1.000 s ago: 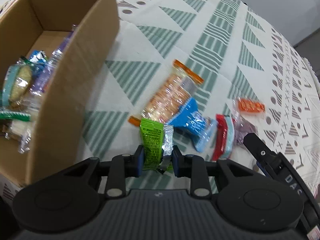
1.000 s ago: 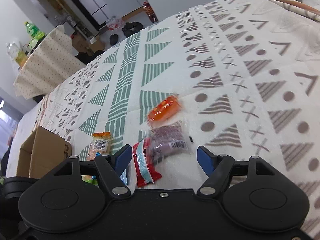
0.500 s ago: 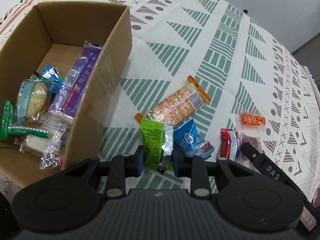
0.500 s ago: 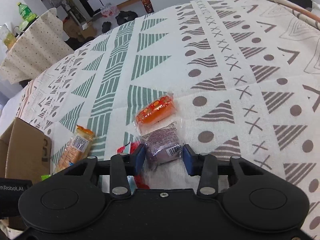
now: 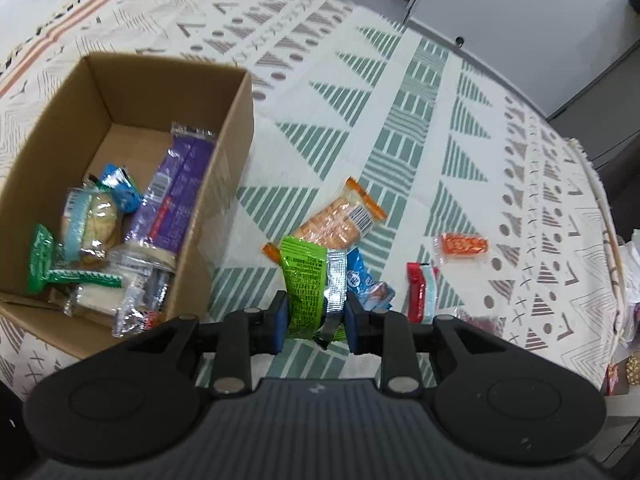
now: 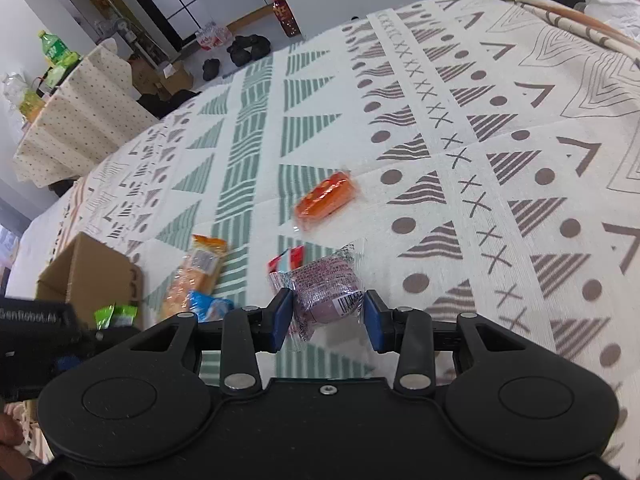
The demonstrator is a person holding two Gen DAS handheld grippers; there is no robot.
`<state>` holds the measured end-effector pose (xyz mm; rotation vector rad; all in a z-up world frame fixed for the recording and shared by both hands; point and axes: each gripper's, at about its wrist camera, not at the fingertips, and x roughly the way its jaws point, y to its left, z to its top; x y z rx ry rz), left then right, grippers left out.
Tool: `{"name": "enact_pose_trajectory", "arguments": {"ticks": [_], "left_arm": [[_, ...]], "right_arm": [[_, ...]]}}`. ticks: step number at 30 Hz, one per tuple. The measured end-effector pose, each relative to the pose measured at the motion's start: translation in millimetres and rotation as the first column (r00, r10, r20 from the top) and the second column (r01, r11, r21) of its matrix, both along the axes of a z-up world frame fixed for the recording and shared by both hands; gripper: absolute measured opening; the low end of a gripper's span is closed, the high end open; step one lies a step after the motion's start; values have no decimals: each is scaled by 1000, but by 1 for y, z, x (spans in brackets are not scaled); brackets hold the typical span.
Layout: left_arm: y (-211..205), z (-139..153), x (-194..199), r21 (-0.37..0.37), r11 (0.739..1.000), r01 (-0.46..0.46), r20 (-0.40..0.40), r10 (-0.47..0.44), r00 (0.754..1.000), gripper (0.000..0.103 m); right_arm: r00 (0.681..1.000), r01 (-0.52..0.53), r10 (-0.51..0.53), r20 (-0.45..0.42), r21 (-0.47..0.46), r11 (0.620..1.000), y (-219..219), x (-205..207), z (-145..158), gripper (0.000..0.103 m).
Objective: Organize snacks
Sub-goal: 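Carry both packets over the cardboard box and open both grippers inside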
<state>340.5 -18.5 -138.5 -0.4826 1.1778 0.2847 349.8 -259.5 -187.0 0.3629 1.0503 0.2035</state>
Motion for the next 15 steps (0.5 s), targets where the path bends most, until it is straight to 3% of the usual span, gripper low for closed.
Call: {"name": "enact_pose_trajectory", "arguments": {"ticks": [15], "left_arm": [[16,46,-44,-10,1000,-8,114,10,993,27]], "right_arm": [[993,-38,37,108,2,999,26,-39,57,38]]}}
